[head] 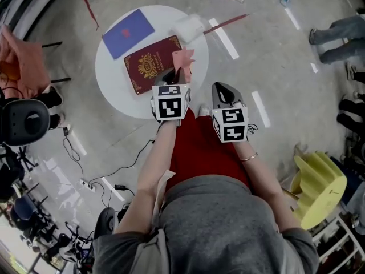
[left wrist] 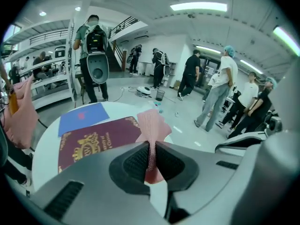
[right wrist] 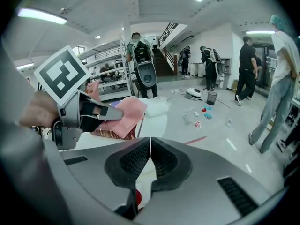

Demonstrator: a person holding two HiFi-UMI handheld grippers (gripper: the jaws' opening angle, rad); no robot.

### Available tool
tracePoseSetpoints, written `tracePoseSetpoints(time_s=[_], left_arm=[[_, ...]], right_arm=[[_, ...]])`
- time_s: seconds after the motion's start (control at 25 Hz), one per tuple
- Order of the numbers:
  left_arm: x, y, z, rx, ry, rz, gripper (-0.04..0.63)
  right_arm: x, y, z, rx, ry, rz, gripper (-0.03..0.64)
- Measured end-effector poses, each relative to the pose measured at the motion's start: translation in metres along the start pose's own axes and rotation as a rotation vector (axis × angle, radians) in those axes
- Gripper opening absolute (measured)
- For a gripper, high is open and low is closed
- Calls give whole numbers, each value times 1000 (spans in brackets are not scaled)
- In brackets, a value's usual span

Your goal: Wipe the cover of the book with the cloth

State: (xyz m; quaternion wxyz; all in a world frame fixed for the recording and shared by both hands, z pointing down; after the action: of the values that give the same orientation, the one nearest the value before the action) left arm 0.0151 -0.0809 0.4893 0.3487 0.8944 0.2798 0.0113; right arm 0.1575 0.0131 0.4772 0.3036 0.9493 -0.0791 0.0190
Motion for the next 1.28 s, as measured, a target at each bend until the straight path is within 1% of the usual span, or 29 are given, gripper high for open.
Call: tracePoseSetpoints(time_s=[0.12, 0.2, 0.32, 0.44, 0.64, 0.76, 1.0, 1.28], left_arm=[[22, 15, -1, -20, 25, -51, 35], [30, 23, -6, -36, 34, -67, 35], [30, 30, -15, -56, 42, -71, 35], [19, 30, -24, -69, 27, -64, 35], [-10, 17, -35, -75, -24, -20, 35], [-26, 4, -41, -70, -66, 19, 35], [-58, -21, -58, -37, -138, 102, 35], [-90, -52, -79, -27, -182, 201, 35]], right_arm=[[11, -10, -5, -7, 29, -35, 29], [14, -13, -7, -16, 36, -44, 29], [11, -10, -10, -29, 33, -39, 29], [2, -1, -9, -41, 14, -17, 29], [-20, 18, -4, -56, -31, 45, 29], [-35, 29, 2, -67, -70, 96, 29], [-65, 49, 8, -84, -145, 195, 29], [-94, 60, 10, -105, -201, 262, 29]])
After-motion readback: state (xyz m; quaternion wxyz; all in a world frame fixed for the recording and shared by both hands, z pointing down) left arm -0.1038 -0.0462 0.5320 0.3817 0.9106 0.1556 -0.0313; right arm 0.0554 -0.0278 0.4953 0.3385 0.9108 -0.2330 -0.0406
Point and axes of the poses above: the fingertips, and each gripper's own axes: y forward along the fingers, x to its right, z out of its top, the point moved 7 cm from there along -y, backward along the fingers, and after that the axes turned 8 degrees about x, right-handed, at the moved point
